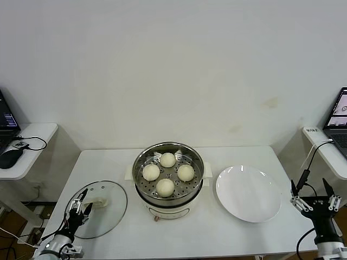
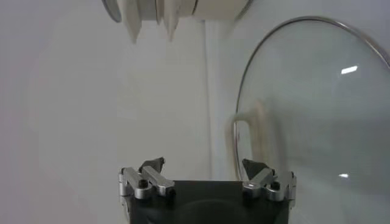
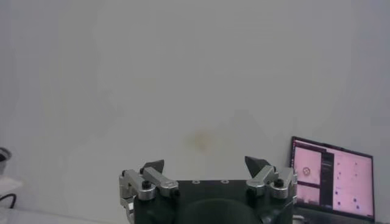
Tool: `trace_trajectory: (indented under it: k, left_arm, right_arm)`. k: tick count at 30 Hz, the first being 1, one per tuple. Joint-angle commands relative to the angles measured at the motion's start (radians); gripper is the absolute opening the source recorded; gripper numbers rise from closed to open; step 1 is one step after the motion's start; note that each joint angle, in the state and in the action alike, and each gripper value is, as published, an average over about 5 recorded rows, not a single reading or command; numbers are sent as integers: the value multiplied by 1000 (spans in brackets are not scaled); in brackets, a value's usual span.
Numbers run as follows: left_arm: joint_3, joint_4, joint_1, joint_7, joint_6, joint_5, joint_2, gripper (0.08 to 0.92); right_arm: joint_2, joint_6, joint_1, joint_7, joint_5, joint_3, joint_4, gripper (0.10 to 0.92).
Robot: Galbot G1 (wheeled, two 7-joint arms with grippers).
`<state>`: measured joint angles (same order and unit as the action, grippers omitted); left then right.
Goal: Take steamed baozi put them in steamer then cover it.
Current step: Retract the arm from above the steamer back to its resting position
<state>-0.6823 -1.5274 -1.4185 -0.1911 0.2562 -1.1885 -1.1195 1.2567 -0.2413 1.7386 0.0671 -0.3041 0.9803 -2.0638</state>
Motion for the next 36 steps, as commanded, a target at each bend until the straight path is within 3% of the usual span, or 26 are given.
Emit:
trace_trajectory:
  k: [1,10,24,32,36]
  left_arm:
    - [40,59,91,13,-7,1,5,823]
    - [48,101,122,19,-21,33,4,806]
    - [44,98,102,-18,-19,73,-3,421]
    - [-15,-15,36,-63,-22,85,-8,192]
    - [-82,-112,-3,-45,-57,81,3,141]
  right_arm:
    - [14,-5,11,1,3,9,3,823]
    - [18,-1,9,3,2,-3,7,823]
    - [14,7,0,5,-5,-23,5,823]
    - [7,6,-4,6,0,-37,6,823]
    - [1,5,-5,9,9,-45,6,823]
